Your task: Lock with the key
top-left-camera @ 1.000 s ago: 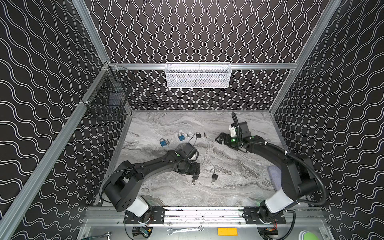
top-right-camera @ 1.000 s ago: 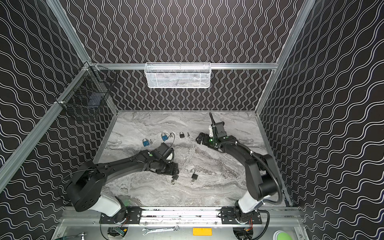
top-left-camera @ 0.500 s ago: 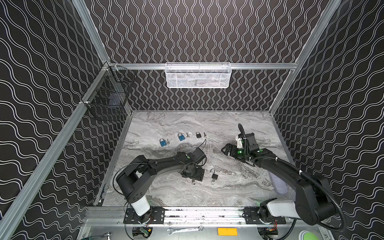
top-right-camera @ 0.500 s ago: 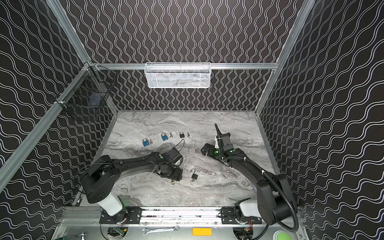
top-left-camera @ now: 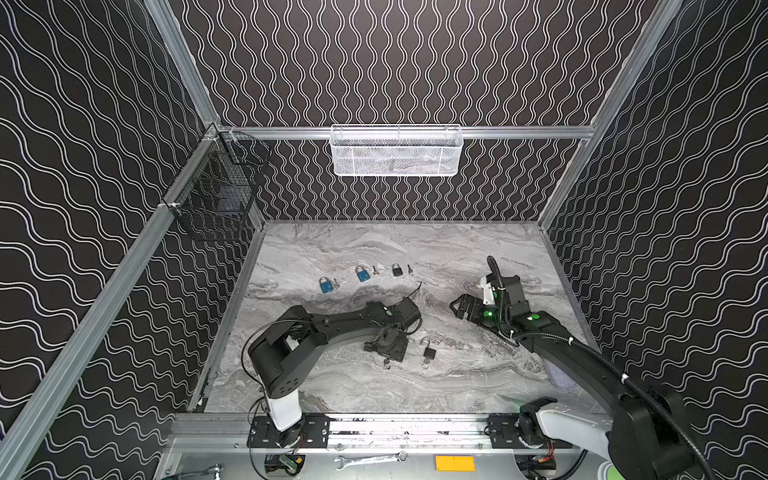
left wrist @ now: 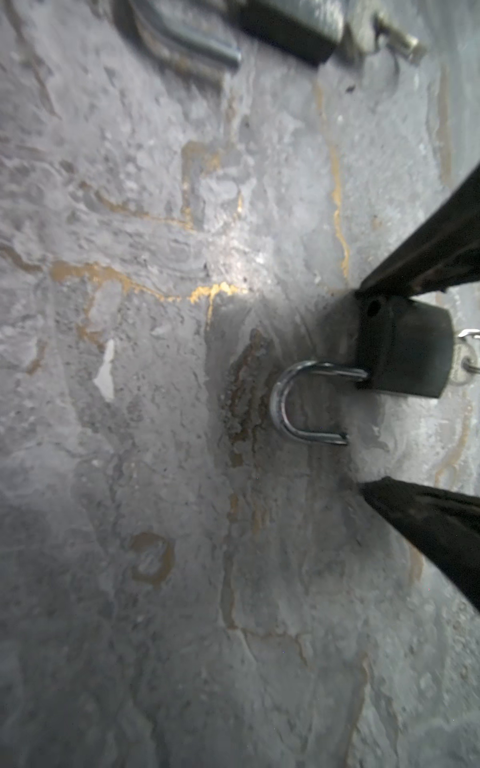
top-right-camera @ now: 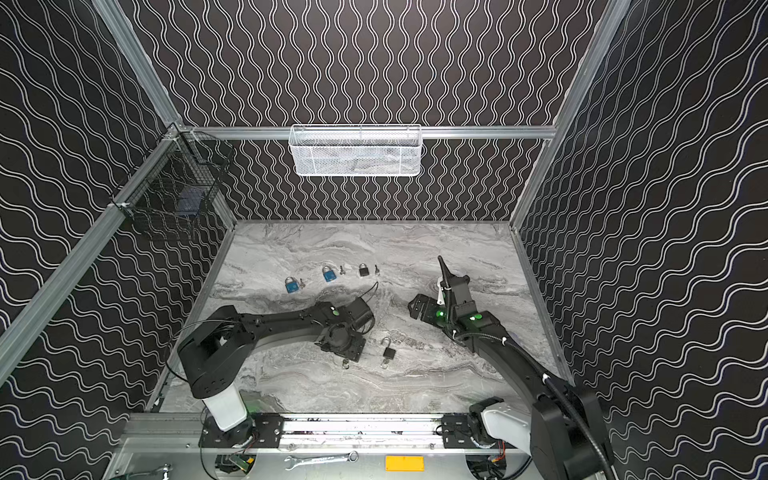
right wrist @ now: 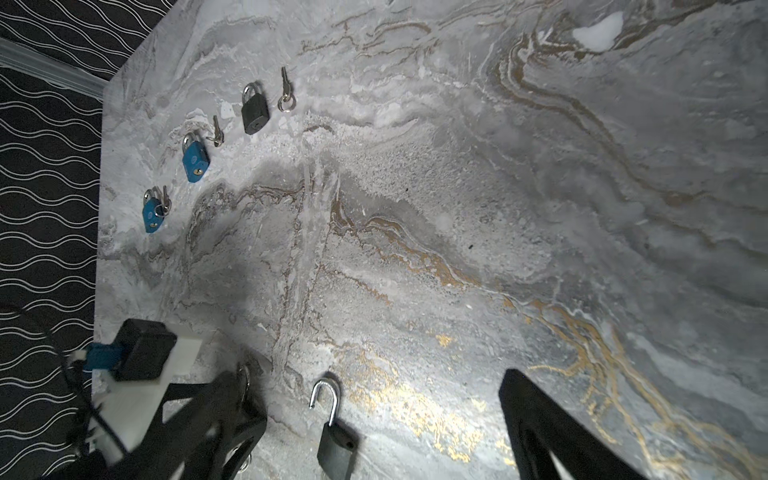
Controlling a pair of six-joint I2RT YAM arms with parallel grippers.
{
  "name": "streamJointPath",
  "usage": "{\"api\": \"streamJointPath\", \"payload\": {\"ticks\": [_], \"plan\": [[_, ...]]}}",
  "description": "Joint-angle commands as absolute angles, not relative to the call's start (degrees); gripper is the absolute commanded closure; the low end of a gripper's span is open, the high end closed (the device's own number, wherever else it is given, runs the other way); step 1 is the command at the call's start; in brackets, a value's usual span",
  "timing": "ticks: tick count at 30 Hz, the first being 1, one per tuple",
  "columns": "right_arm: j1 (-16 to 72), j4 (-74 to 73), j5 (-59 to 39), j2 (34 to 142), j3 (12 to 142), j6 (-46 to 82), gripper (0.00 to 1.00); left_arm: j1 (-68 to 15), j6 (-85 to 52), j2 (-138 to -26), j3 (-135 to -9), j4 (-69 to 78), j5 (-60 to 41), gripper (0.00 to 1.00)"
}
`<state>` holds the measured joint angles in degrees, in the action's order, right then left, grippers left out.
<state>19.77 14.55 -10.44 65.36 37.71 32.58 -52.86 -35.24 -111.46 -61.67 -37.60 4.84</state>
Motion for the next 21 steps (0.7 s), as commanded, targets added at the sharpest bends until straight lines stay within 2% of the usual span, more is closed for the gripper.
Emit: {"api": "streamJointPath", "payload": {"ticks": [1, 6, 21], "plan": [[19.8, 14.7, -10.7, 63.3, 36.8, 33.4, 0.01, -53.6, -36.3, -113.3, -61.7, -40.2, 5.3, 0.31], [19.8, 15.2, -11.0, 60.6, 35.8, 33.2, 0.01, -55.1, -36.9, -115.1, -63.5, -41.4, 6.6, 0.34], [19.8, 13.9, -14.5, 58.4, 35.4, 32.8, 0.01, -56.1, -37.2, -117.5, -65.0, -41.8, 5.8, 0.66]]}}
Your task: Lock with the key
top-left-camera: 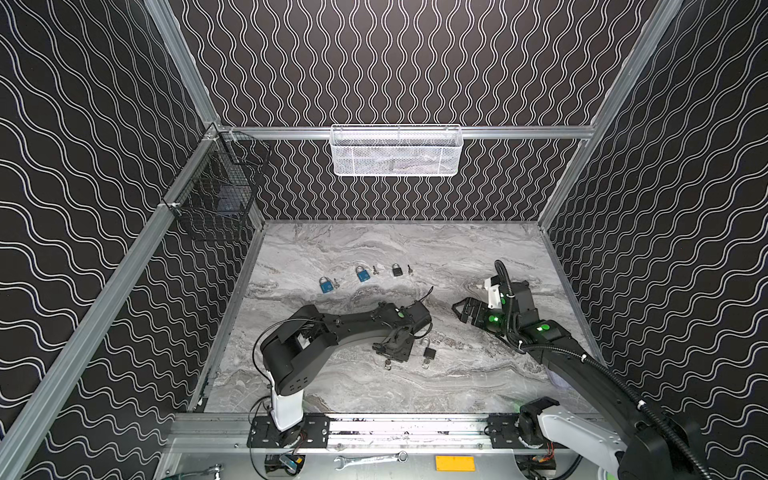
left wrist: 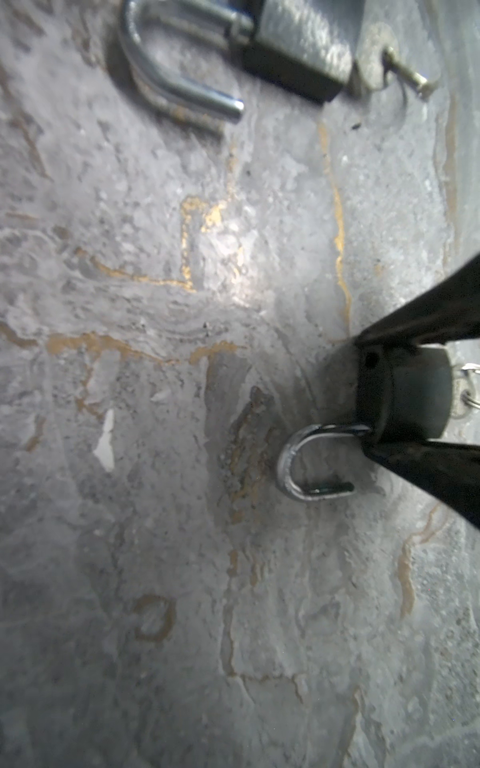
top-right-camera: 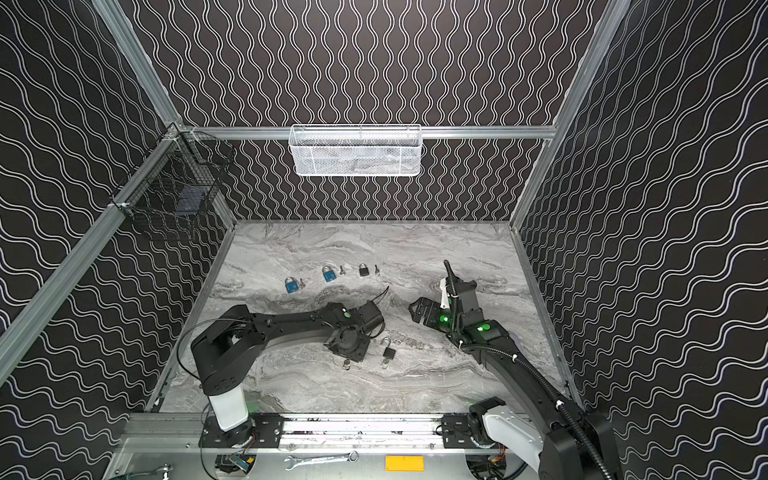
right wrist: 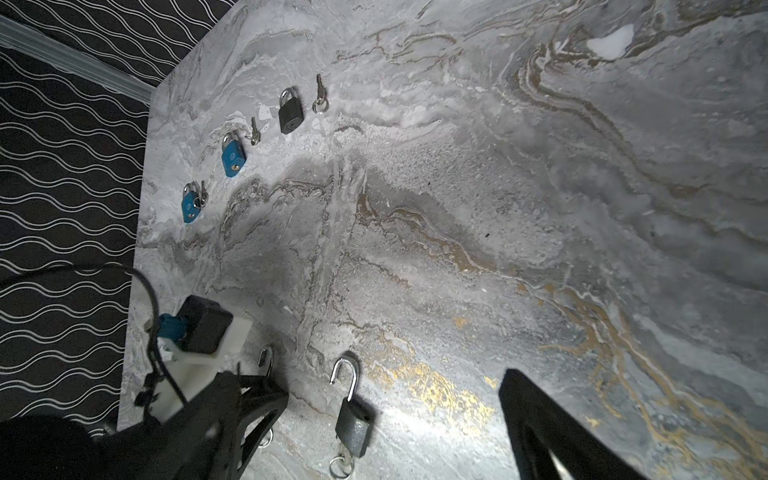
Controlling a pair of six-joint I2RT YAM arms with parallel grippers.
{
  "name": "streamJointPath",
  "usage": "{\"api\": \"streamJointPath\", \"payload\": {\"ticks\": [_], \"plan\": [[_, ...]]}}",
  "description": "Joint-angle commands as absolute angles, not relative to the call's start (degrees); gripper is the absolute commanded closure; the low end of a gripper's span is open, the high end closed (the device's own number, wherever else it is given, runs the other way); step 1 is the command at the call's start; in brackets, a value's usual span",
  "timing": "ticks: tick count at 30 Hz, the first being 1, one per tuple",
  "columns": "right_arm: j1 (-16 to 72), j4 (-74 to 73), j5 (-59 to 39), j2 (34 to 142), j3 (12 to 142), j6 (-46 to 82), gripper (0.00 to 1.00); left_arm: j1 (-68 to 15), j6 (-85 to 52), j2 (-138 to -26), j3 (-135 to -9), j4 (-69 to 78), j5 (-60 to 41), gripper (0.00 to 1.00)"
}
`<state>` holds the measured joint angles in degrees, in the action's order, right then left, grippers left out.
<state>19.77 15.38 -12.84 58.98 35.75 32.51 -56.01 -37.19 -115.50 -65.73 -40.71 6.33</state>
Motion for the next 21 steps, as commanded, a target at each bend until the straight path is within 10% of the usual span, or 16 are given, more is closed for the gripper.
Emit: {"api": "streamJointPath", "payload": {"ticks": [1, 21], "plan": [[19.8, 13.8, -14.9, 58.3, 35.2, 32.8, 0.01, -56.1, -37.1, -117.7, -65.1, -41.8, 5.8, 0.69], [19.8, 2.9, -22.6, 46.9, 25.0, 31.6, 0.01, -53.1, -35.9, -115.1, -75.1, -38.0, 2.5, 0.8]]}}
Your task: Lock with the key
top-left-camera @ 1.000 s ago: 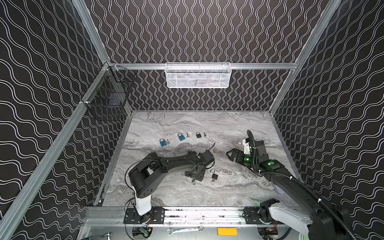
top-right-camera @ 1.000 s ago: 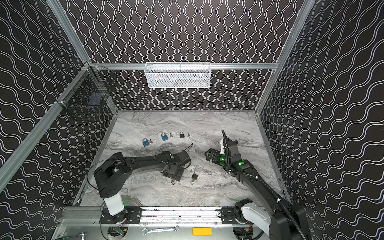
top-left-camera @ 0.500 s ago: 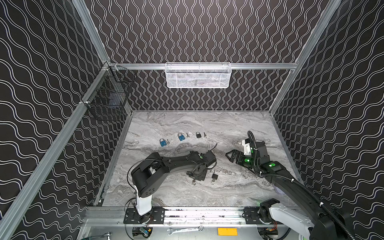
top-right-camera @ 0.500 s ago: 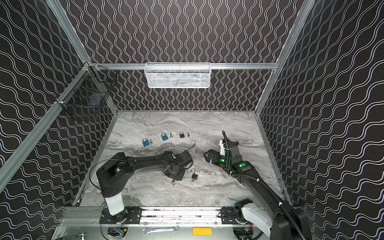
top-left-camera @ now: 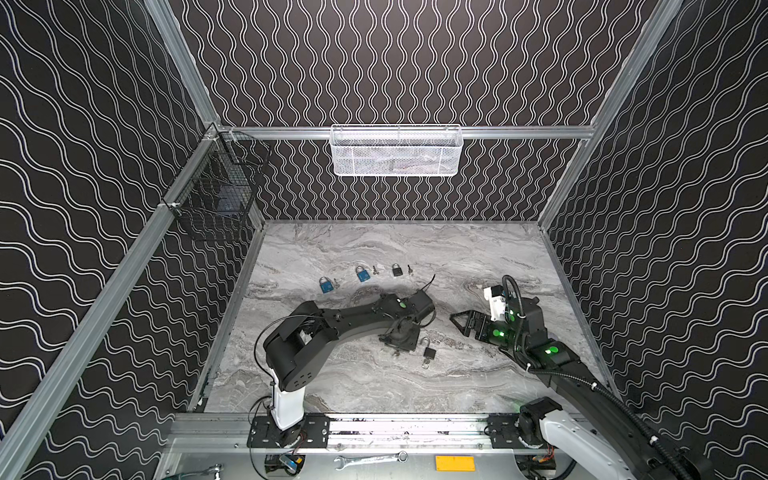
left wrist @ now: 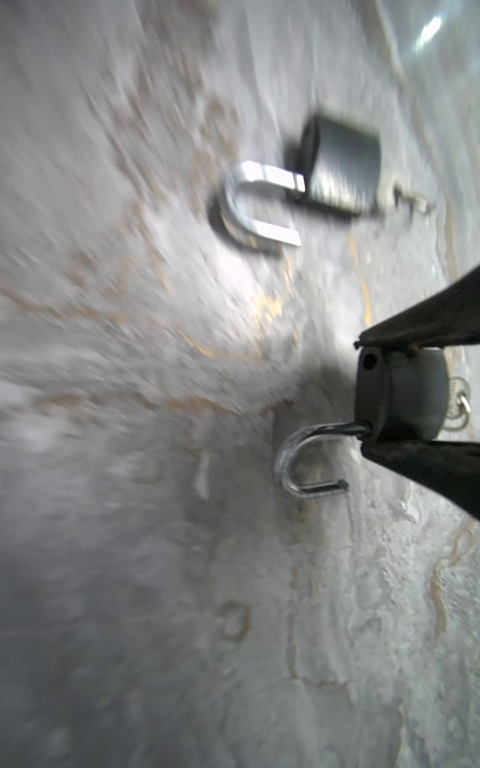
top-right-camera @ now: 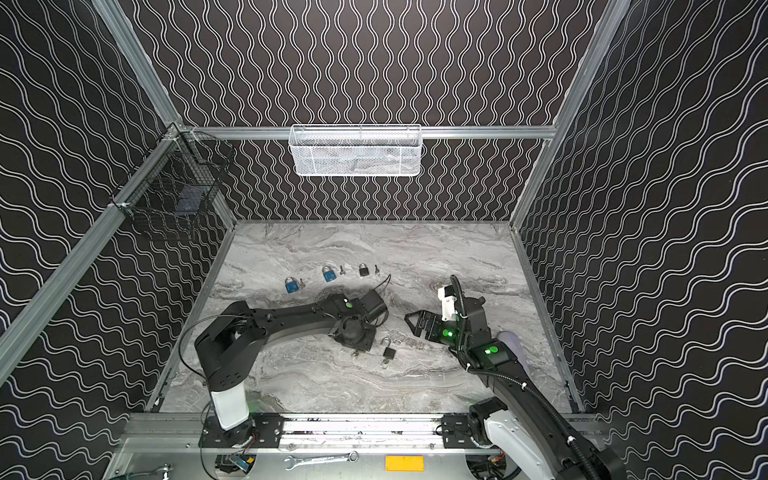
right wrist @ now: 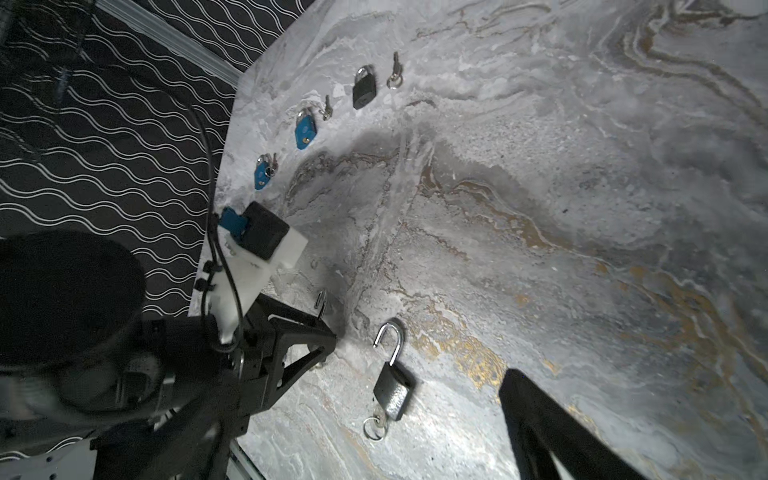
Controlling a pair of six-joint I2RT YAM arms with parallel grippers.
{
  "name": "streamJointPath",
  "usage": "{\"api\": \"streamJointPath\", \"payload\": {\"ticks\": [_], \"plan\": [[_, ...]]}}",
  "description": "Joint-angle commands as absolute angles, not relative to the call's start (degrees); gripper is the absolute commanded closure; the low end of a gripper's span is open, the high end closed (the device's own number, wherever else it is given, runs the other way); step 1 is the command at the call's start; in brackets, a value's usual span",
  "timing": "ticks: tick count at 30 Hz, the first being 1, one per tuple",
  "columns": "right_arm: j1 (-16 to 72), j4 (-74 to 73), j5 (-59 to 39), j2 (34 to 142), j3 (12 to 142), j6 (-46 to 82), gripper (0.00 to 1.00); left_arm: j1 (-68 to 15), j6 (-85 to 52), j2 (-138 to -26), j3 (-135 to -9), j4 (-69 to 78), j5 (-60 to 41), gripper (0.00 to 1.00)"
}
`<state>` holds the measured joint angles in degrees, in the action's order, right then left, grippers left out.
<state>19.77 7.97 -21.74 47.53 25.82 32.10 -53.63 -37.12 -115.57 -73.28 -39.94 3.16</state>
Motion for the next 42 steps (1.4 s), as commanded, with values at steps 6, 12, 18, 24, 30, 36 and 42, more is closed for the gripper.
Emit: {"api": "streamJointPath", "payload": {"ticks": [6, 12, 18, 24, 30, 36, 42], "plan": [[19.8, -6.4, -25.9, 46.5, 21.5, 33.2, 0.01, -48.3, -37.5, -111.0, -74.7, -34.0, -2.7, 0.81], [24.1, -24.5, -26.7, 51.0, 16.8, 38.2, 0.01, -43.8, -41.1, -105.0, -74.5, -31.5, -5.2, 0.81], [37.8, -37.2, -11.5, 59.7, 17.7, 39.8, 0.01, -41.9, -44.1, -101.1, -74.0, -27.6, -8.3, 0.82], [46.3, -52.3, 0.8, 70.5, 18.3, 43.6, 0.01, -39.3, -47.8, -98.6, -70.3, -22.1, -13.3, 0.82], [49.4, -57.0, 6.7, 78.5, 22.0, 43.1, 0.08, -38.6, -50.6, -97.7, -67.7, -17.2, -17.3, 0.82], [50.0, -55.5, 8.4, 81.1, 25.8, 41.1, 0.19, -38.3, -52.1, -96.8, -66.7, -15.7, -17.9, 0.84], [50.1, -56.0, 8.4, 83.7, 27.4, 41.7, 0.31, -37.6, -52.1, -95.7, -66.4, -15.8, -18.2, 0.84]]}}
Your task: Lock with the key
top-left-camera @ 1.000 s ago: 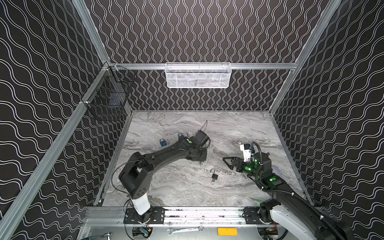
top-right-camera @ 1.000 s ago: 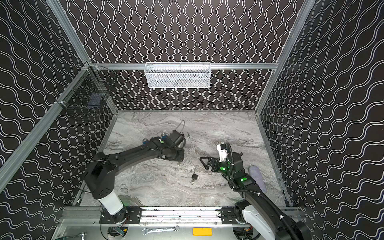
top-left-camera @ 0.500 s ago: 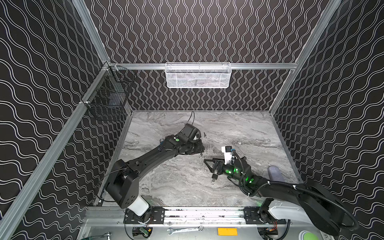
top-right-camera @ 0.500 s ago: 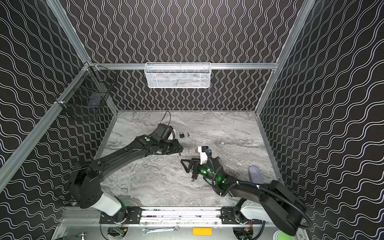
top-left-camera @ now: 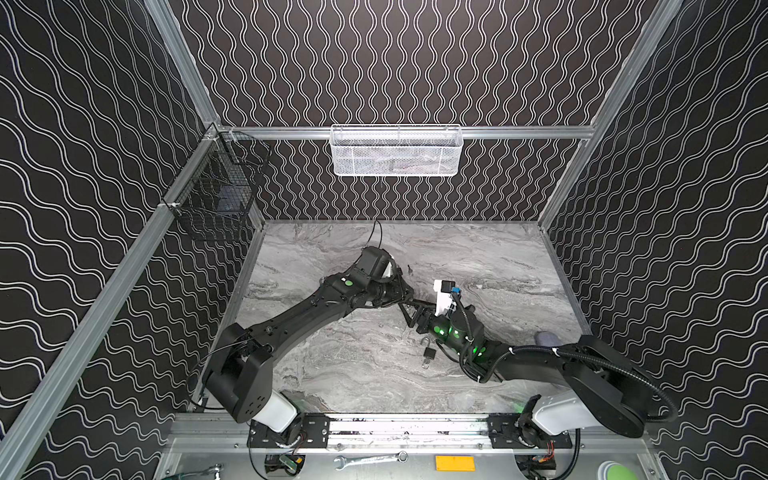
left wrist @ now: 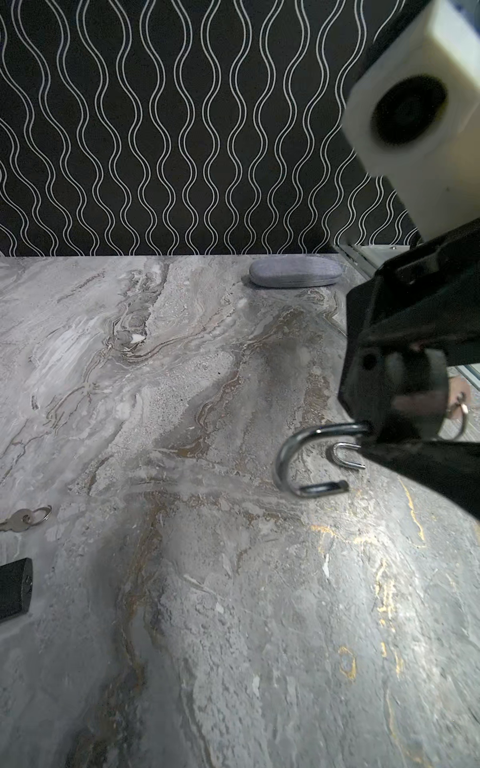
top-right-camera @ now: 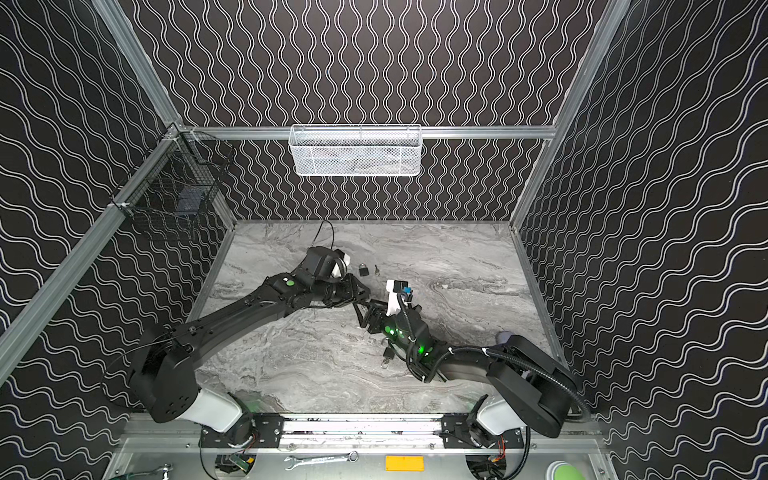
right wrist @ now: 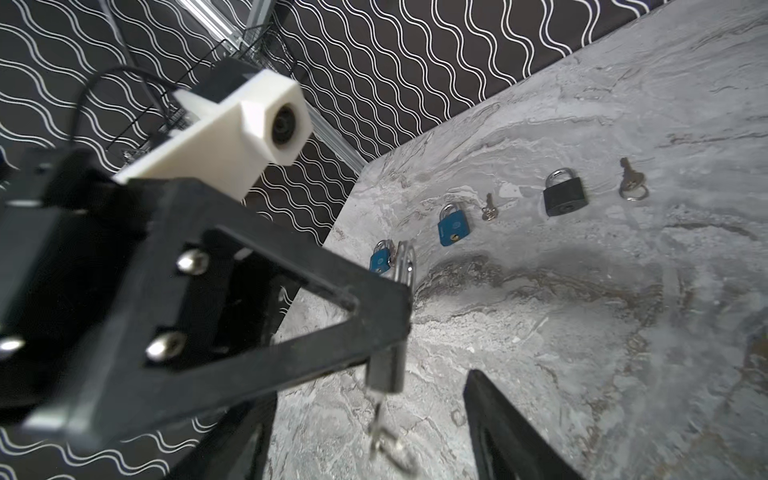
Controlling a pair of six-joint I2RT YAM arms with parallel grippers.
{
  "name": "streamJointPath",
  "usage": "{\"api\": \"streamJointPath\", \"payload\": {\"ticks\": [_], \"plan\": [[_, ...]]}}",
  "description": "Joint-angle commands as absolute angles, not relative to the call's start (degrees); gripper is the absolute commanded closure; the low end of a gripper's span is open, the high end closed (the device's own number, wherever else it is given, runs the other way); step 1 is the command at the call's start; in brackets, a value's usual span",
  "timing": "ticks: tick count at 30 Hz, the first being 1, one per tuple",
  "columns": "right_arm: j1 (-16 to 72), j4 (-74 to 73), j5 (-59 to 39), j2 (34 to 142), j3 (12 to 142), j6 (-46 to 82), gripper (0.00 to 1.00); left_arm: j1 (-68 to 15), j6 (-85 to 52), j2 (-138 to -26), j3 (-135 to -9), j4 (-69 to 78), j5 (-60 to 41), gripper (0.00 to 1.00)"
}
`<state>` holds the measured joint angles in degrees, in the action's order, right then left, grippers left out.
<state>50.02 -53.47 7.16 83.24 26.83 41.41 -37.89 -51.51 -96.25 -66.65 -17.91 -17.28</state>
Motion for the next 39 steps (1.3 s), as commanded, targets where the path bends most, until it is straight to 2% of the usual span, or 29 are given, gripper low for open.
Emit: {"api": "streamJointPath", "payload": {"ticks": [1, 25, 39], "plan": [[50.0, -56.6, 8.3, 83.8, 27.3, 41.7, 0.34, -37.4, -52.0, -95.5, -66.2, -15.8, -18.2, 0.84], [49.9, -56.9, 9.3, 84.9, 28.1, 41.3, 0.55, -36.5, -52.0, -94.6, -64.4, -15.1, -19.3, 0.85], [49.2, -57.5, 7.9, 86.7, 29.5, 40.8, 0.61, -36.5, -52.0, -93.7, -63.6, -15.1, -19.7, 0.85]]}}
